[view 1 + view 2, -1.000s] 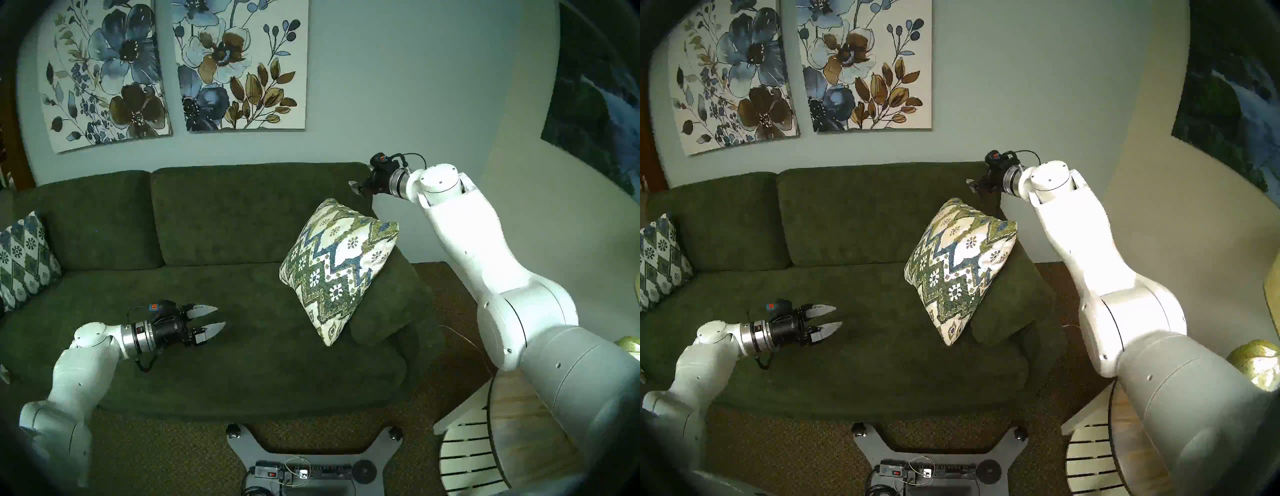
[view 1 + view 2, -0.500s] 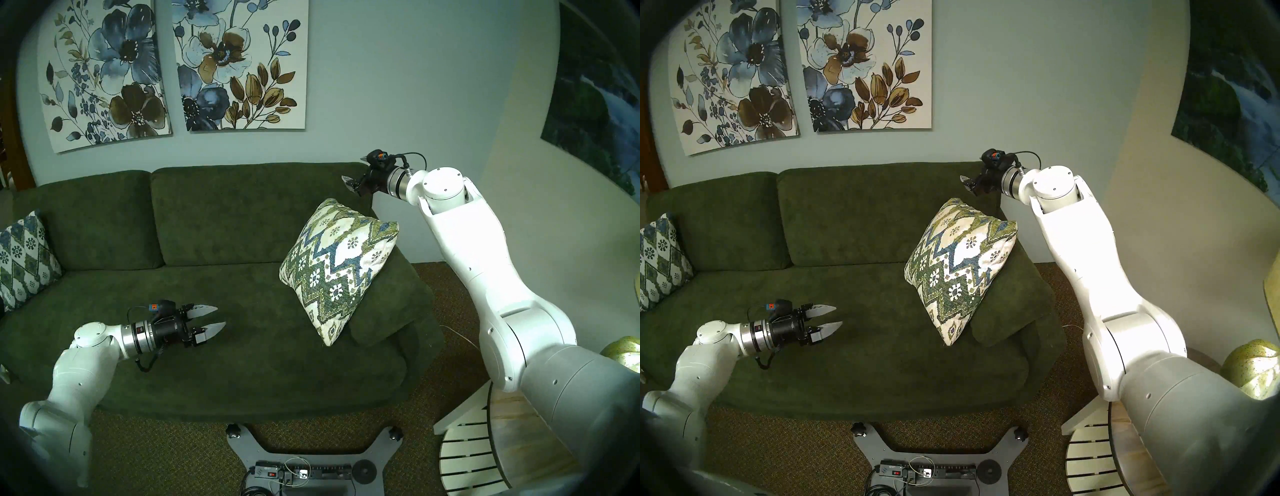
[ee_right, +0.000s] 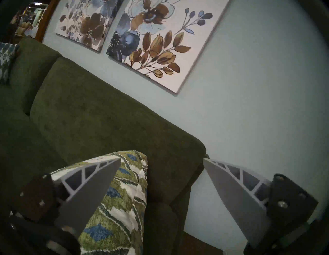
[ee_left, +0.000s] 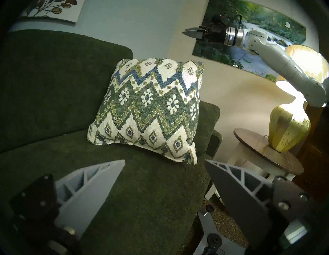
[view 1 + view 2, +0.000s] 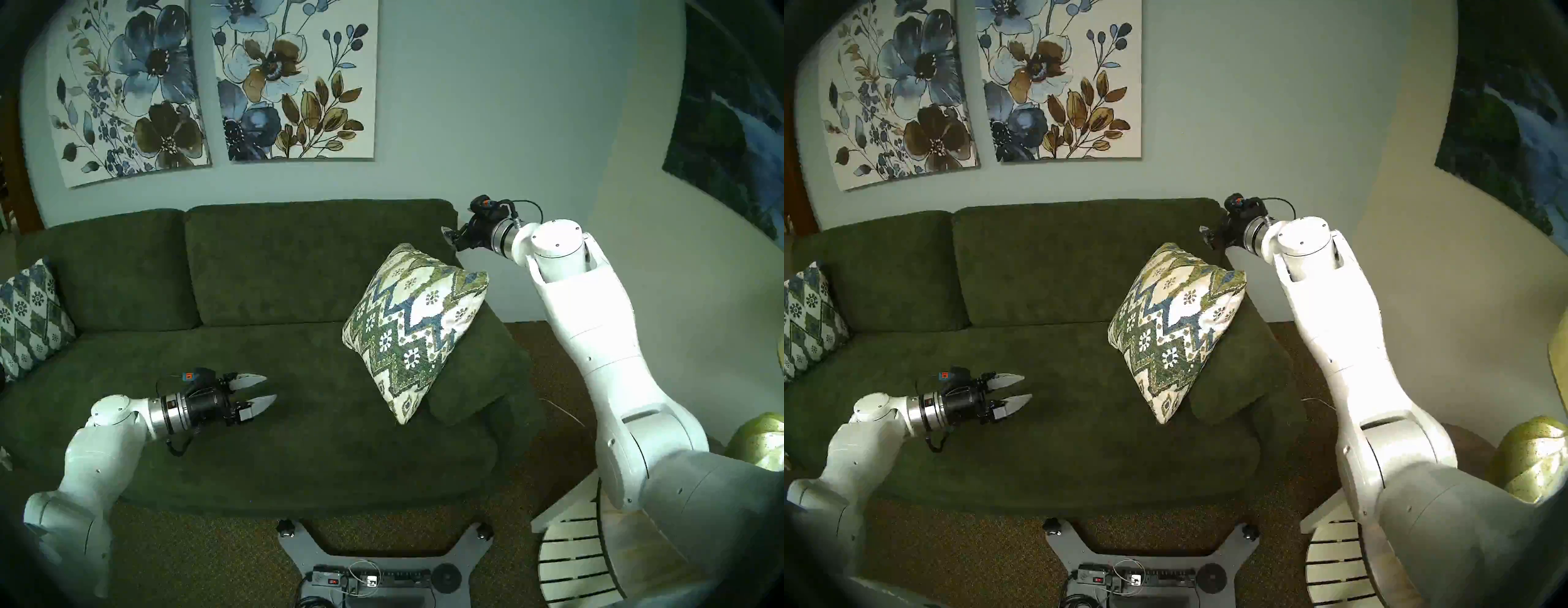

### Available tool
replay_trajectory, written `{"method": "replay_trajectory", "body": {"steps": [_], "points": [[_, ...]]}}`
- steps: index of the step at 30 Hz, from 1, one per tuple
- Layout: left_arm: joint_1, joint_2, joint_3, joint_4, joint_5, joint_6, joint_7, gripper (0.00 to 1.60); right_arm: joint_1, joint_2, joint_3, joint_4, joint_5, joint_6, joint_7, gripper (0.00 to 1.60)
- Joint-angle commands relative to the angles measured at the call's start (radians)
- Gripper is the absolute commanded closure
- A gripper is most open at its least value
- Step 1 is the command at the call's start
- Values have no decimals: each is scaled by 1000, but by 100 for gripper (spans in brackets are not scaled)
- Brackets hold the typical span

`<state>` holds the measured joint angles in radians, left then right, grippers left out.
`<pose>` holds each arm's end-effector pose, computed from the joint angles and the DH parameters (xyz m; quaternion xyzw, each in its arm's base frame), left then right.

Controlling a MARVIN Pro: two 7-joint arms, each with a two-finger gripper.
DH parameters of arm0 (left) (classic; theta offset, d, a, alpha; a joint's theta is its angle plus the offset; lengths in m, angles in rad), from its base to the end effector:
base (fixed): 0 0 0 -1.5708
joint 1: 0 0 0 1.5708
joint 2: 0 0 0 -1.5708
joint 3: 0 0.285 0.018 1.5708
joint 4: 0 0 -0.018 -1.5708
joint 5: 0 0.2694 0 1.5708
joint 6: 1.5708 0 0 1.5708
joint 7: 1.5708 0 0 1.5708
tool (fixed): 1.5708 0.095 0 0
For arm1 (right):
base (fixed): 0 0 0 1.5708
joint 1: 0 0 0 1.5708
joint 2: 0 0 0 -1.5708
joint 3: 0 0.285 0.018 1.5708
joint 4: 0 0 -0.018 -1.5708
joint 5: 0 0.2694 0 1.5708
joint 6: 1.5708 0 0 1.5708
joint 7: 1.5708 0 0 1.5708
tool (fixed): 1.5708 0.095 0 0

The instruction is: Fix throw pillow on sofa

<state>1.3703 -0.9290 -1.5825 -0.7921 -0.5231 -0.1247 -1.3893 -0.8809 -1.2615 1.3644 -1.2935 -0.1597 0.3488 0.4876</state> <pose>0.3226 0.2163 -0.3611 0.7274 -0.2703 0.5129 0.3671 0.5318 -0.0286 -0.1369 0.7000 0.3157 0.6392 0.0424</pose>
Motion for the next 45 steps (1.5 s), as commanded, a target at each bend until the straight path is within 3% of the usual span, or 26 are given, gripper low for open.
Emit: {"method": "replay_trajectory", "body": {"steps": [1,10,16,18,24,30,45], "points": [[-7,-1,-3,-5,-4,0,-2,0,-71,39,41,-117,-17,108,-41,0],[-7,-2,-4,-6,-6,0,-4,0,-209,24,60,-250,-19,287,-57,0],[-7,-2,-5,-6,-8,1,-6,0,-280,-5,71,-347,-31,370,-110,0],[-7,-2,-5,-6,-8,1,-6,0,-300,-16,73,-366,-34,381,-127,0],[-7,-3,-6,-6,-8,1,-7,0,-284,-43,61,-299,-33,355,-141,0],[-7,-3,-6,-6,-8,1,-7,0,-360,-65,61,-387,-44,399,-179,0],[-7,-3,-7,-6,-7,1,-8,0,-342,-70,56,-364,-45,386,-180,0]]}}
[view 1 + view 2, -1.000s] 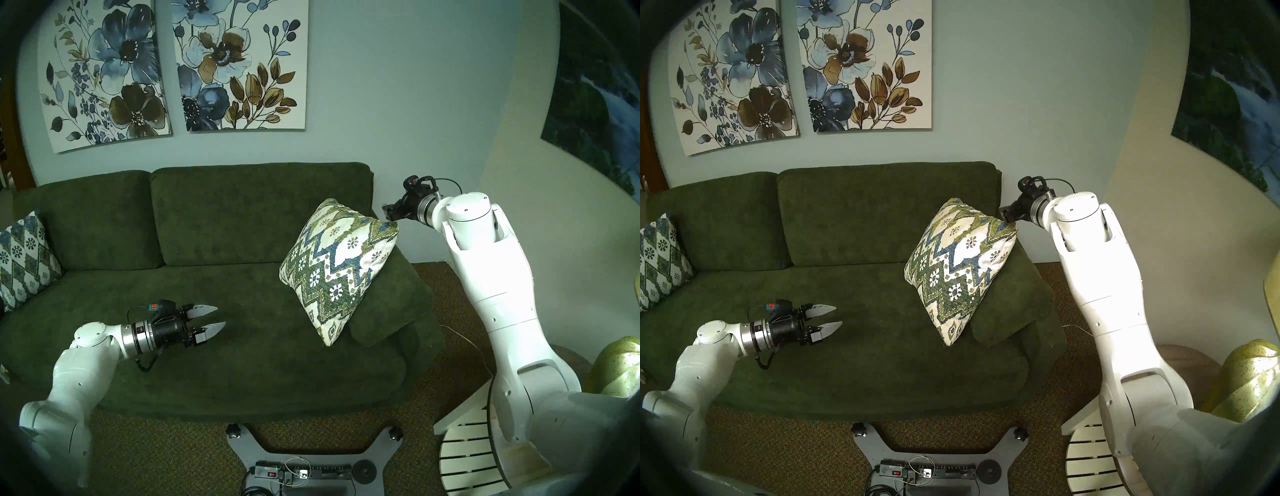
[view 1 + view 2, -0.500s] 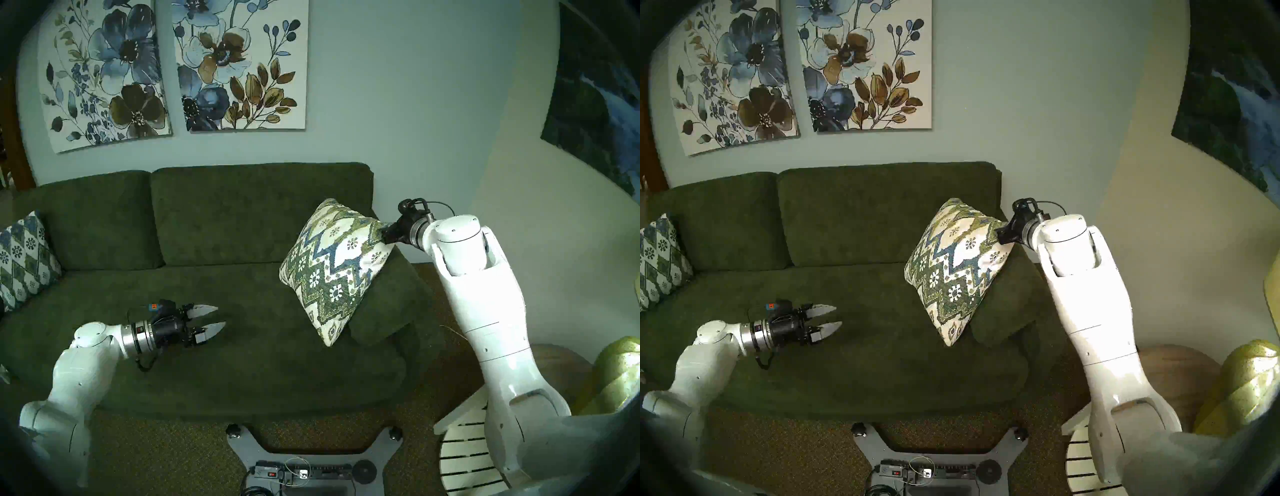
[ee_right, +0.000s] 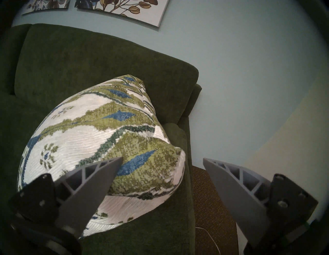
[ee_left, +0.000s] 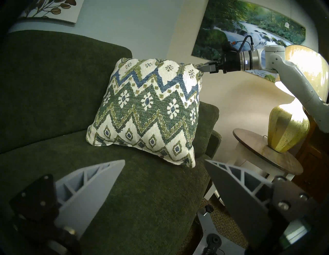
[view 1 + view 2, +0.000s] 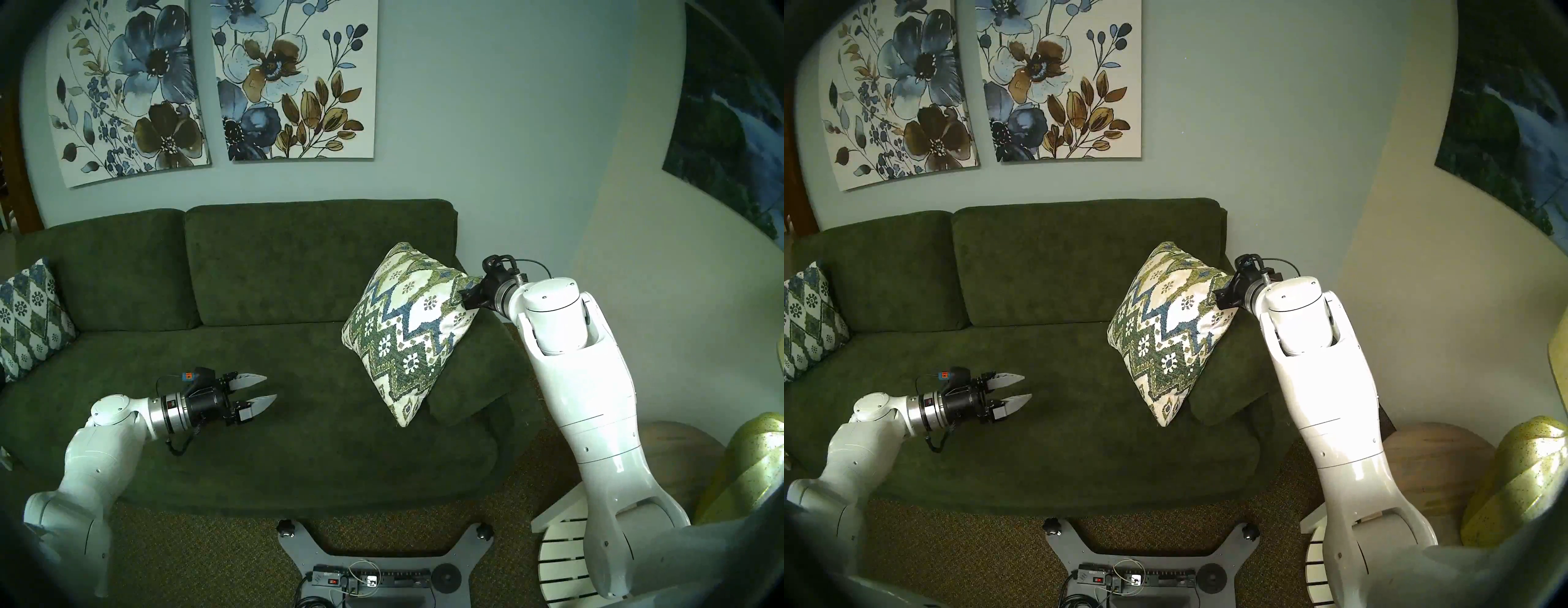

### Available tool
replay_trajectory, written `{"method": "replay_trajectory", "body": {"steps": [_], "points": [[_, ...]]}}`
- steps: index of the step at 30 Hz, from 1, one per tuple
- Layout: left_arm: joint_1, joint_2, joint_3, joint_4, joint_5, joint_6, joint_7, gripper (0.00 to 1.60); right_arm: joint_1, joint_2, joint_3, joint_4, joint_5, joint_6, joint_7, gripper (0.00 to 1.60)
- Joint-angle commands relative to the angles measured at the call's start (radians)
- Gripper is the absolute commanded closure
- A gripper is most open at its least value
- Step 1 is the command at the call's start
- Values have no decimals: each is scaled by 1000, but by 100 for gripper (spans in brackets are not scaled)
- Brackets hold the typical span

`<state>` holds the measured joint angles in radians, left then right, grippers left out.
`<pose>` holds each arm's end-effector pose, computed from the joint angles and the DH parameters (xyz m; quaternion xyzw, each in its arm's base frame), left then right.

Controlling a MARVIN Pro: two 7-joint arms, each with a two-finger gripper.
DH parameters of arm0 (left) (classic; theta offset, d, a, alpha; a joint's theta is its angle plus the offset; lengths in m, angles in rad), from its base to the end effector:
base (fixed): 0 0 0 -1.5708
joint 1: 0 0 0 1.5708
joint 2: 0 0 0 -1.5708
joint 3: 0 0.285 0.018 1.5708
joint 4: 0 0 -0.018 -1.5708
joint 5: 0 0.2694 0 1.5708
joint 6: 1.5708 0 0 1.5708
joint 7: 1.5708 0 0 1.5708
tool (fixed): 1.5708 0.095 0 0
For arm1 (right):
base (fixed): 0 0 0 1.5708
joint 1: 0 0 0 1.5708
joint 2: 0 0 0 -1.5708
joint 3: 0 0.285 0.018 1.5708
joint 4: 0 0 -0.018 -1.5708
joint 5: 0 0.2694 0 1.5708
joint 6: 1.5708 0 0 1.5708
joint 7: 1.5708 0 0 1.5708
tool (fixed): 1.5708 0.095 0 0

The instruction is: Fix throw pillow on sofa

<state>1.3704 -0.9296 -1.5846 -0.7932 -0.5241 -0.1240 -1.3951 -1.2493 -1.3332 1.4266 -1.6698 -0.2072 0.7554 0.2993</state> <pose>0.3225 0.2160 -0.3605 0.7257 -0.2711 0.5133 0.3692 0.4444 -0.0147 -0.2127 0.8133 0.2061 0.5395 0.0715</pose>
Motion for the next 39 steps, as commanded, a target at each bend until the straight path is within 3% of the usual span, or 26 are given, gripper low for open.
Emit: {"method": "replay_trajectory", "body": {"steps": [1,3,7,11,13,18,23,24,25,33,34,35,37,39], "points": [[-7,-2,-4,-5,-6,1,-2,0,69,7,-20,52,-1,-43,21,0],[-7,-2,-4,-5,-6,1,-2,0,96,8,-26,70,-1,-45,28,0],[-7,-2,-4,-5,-5,0,-1,0,137,19,-32,15,-14,-3,41,0],[-7,-2,-3,-5,-4,0,-1,0,125,52,-5,-101,-26,25,50,0],[-7,-2,-3,-5,-4,0,-1,0,141,49,-1,-82,-26,13,46,0],[-7,-1,-3,-4,-3,0,-1,0,137,63,27,-158,-18,41,69,0],[-7,-1,-3,-4,-3,0,-1,0,84,67,34,-259,0,94,115,0],[-7,-1,-3,-4,-3,0,0,0,95,61,27,-216,6,91,125,0],[-7,-1,-3,-4,-3,0,0,0,62,67,31,-275,10,112,136,0],[-6,-1,-2,-4,-1,0,0,0,-21,48,-26,-368,50,169,199,0],[-6,-1,-2,-4,-1,0,0,0,-49,47,-46,-429,55,184,209,0],[-6,0,-2,-4,-1,0,0,0,-43,40,-58,-392,60,184,215,0],[-5,0,-2,-4,-1,0,0,0,-65,40,-79,-457,64,200,223,0],[-5,0,-2,-4,-1,0,0,0,-67,38,-89,-447,66,204,226,0]]}}
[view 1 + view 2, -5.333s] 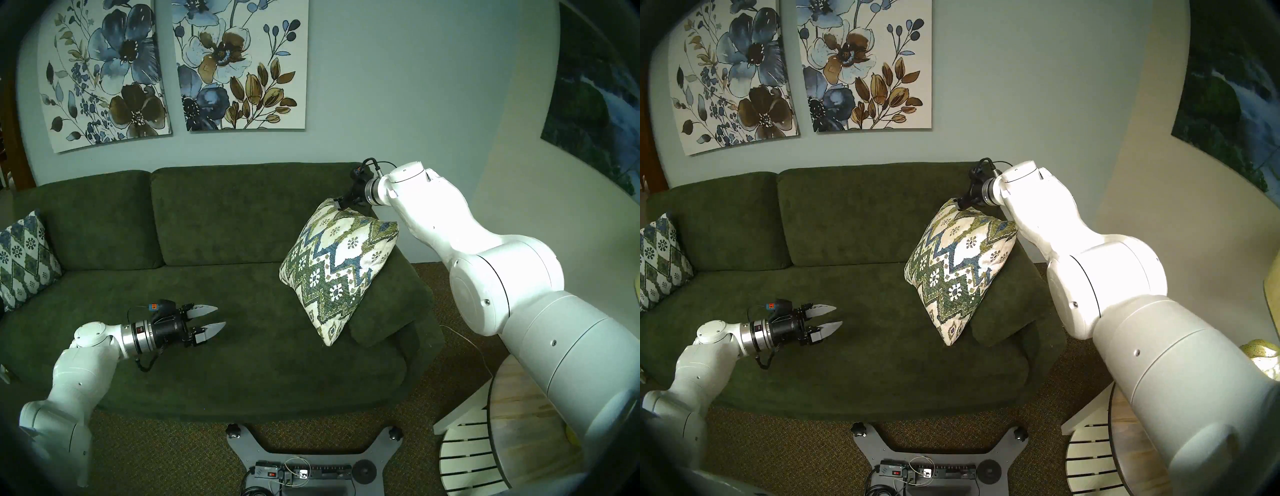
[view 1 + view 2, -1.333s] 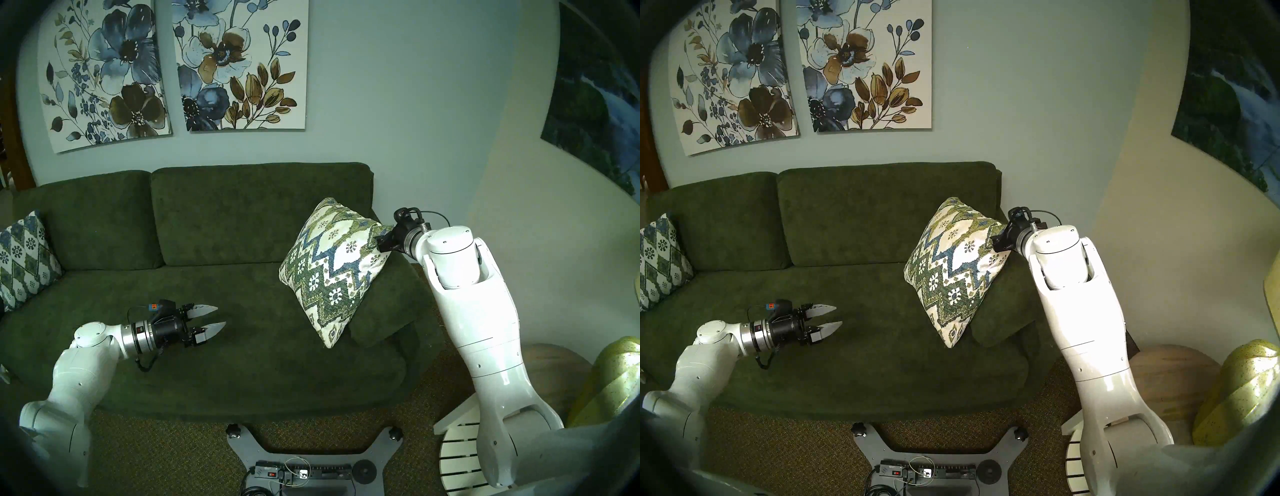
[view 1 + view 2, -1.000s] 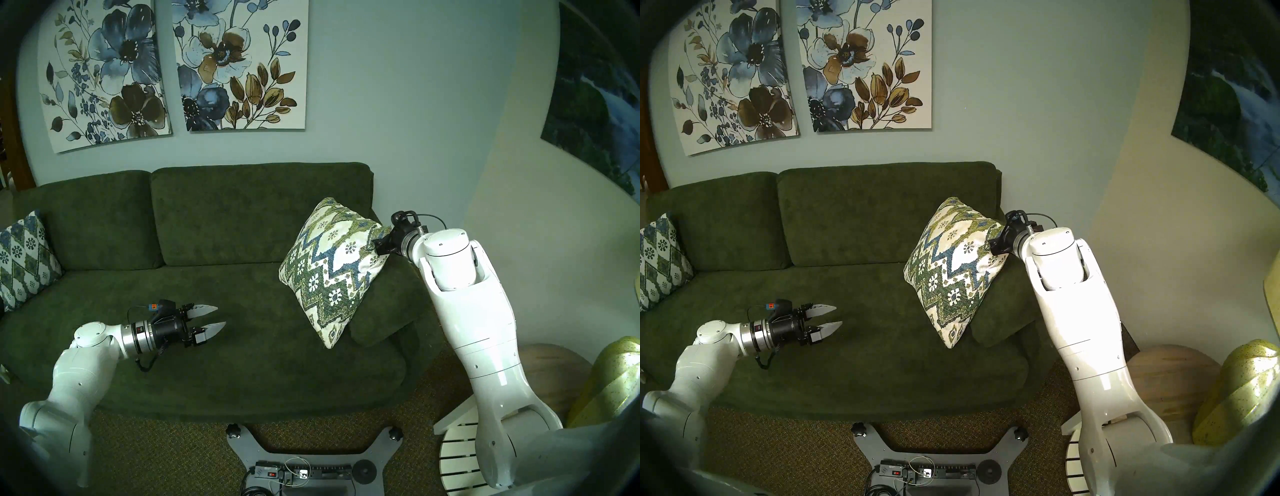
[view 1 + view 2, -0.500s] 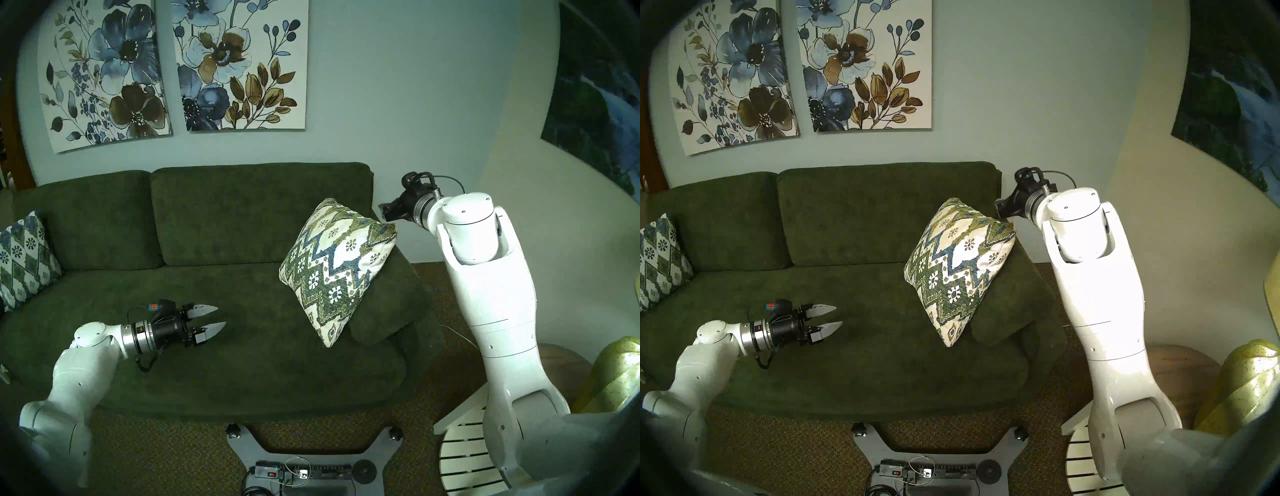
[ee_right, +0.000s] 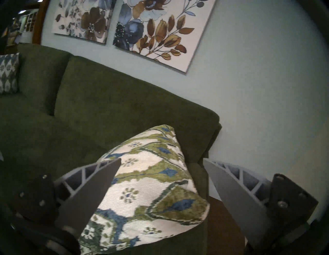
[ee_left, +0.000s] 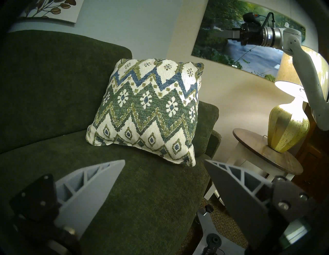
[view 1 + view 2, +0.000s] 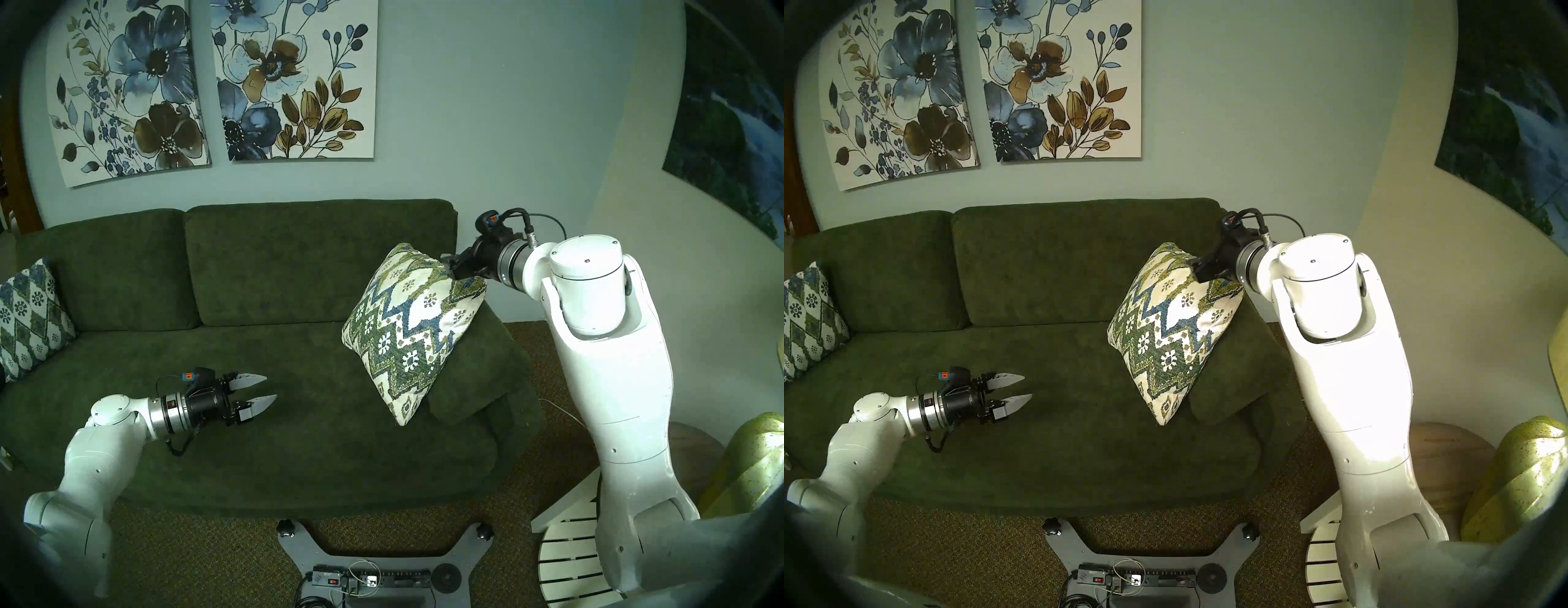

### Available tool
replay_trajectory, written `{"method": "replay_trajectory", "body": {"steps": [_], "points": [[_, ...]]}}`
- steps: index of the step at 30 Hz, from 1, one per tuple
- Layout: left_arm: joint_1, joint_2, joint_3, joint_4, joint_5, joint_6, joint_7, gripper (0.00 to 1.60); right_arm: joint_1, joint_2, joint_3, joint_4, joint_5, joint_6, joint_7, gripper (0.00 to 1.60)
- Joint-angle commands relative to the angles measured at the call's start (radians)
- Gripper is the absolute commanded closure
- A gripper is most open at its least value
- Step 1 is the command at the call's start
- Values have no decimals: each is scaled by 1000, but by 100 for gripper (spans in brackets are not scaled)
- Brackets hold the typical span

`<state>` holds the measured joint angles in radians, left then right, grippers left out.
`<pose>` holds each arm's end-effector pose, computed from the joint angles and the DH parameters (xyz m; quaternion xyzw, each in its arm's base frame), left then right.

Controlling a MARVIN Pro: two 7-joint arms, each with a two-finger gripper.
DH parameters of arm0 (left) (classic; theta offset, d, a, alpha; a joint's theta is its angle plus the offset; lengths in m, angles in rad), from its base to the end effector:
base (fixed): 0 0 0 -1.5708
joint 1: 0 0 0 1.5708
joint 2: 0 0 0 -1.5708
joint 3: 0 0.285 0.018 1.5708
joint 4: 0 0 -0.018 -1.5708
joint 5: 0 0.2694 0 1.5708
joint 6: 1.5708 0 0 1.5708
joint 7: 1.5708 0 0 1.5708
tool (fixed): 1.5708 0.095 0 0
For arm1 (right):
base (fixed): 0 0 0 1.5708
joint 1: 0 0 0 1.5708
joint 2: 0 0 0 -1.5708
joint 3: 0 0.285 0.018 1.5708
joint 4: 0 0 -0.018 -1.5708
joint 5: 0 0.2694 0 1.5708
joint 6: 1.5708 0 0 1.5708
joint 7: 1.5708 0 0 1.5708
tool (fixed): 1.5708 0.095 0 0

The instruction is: Fix throw pillow on sofa

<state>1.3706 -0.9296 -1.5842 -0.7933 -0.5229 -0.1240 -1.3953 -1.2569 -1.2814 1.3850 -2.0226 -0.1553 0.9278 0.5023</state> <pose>0.3223 0.2159 -0.3607 0.7260 -0.2716 0.5126 0.3693 0.3923 0.0290 -0.1312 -0.7645 -0.2878 -0.5766 0.0166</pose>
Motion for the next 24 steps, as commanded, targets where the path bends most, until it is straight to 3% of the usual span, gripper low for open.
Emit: {"method": "replay_trajectory", "body": {"steps": [1,11,16,24], "points": [[-6,0,-2,-3,-2,0,0,0,-66,-14,-53,-114,15,32,24,0],[-6,0,-2,-4,-2,0,0,0,-230,16,-103,-282,25,32,34,0],[-6,0,-2,-4,-2,0,0,0,-271,47,-117,-327,29,32,35,0],[-6,0,-2,-4,-2,0,0,0,-368,118,-134,-286,27,32,18,0]]}}
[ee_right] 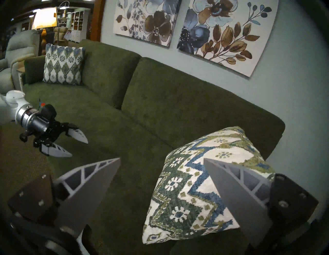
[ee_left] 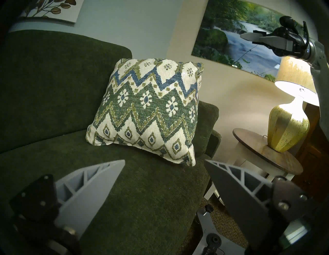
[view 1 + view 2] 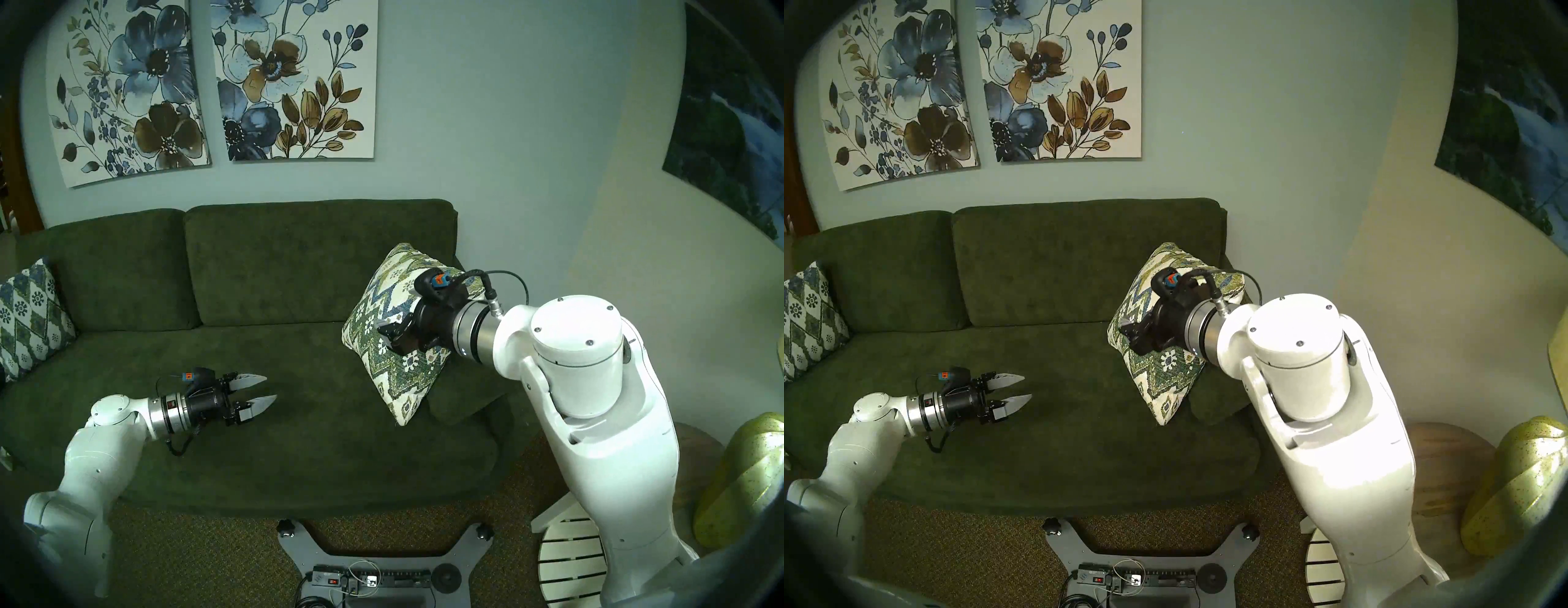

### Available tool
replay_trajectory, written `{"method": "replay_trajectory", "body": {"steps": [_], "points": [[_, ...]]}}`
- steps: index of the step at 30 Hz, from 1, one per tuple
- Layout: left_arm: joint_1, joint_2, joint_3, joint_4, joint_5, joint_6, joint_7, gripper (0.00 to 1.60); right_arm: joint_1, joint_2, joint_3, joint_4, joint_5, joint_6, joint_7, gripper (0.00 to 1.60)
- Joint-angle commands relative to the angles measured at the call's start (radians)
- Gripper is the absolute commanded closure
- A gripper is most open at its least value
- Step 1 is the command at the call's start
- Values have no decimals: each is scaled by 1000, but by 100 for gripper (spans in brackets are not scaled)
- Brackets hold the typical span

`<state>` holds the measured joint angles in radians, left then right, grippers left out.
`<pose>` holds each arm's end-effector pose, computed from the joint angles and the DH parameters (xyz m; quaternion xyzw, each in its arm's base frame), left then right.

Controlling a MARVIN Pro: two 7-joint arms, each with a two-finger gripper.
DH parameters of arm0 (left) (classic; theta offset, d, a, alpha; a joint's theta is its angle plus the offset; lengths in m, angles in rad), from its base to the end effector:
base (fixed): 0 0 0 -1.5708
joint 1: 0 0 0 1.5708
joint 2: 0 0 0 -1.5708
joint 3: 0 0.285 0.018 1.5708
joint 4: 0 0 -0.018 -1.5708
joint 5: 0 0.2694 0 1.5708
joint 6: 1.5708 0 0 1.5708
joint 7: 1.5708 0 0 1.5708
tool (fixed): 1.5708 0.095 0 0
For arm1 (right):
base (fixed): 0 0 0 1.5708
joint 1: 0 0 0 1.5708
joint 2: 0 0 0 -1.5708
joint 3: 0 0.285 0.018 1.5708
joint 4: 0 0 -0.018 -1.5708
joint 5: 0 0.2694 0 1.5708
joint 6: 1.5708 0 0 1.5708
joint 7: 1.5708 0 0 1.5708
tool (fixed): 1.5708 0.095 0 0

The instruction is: Fix throw pillow on sofa

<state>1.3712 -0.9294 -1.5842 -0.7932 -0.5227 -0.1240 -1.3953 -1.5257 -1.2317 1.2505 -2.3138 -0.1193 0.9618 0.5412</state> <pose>0.3221 0.2160 -0.3609 0.7263 -0.2715 0.5123 0.3692 0.2906 0.0831 -0.1623 -0.7495 -0.3781 -0.5322 0.1098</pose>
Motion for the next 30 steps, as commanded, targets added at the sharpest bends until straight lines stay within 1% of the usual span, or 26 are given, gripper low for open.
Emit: {"method": "replay_trajectory", "body": {"steps": [1,4,5,6,7,9,10,13,14,17,18,19,22,24,26,27,30], "points": [[-6,-1,-2,-4,-2,0,0,0,-126,78,5,11,-11,-2,-28,0],[-7,-1,-2,-4,-3,0,0,0,-154,100,15,34,-16,-2,-48,0],[-7,-1,-2,-4,-3,0,0,0,-180,105,26,39,-19,-2,-59,0],[-7,-1,-2,-4,-3,0,0,0,-175,109,31,50,-19,-2,-66,0],[-7,-1,-2,-4,-3,0,0,0,-208,111,49,53,-23,-2,-80,0],[-7,-1,-3,-4,-3,0,0,0,-218,112,73,71,-25,-2,-100,0],[-7,-1,-3,-4,-3,0,0,0,-240,109,92,74,-26,-2,-114,0],[-7,-1,-3,-4,-3,0,0,0,-270,97,137,87,-24,-2,-149,0],[-7,-1,-3,-4,-3,0,0,0,-296,89,157,82,-25,-2,-162,0],[-7,-1,-3,-5,-4,0,0,0,-328,53,206,76,-10,-2,-199,0],[-7,-1,-3,-5,-4,0,0,0,-349,38,223,66,-6,-2,-212,0],[-8,-1,-3,-5,-4,0,0,0,-352,23,232,63,0,-2,-221,0],[-8,-2,-4,-5,-4,0,0,0,-397,-31,272,41,18,-2,-256,0],[-8,-2,-4,-5,-5,0,0,0,-418,-54,289,27,39,-2,-275,0],[-8,-2,-4,-5,-5,0,-1,0,-454,-88,298,5,50,-29,-291,0],[-8,-2,-4,-5,-5,0,0,0,-451,-84,288,2,58,-52,-291,0],[-8,-2,-4,-5,-5,0,-1,0,-502,-133,311,-21,72,-93,-322,0]]}}
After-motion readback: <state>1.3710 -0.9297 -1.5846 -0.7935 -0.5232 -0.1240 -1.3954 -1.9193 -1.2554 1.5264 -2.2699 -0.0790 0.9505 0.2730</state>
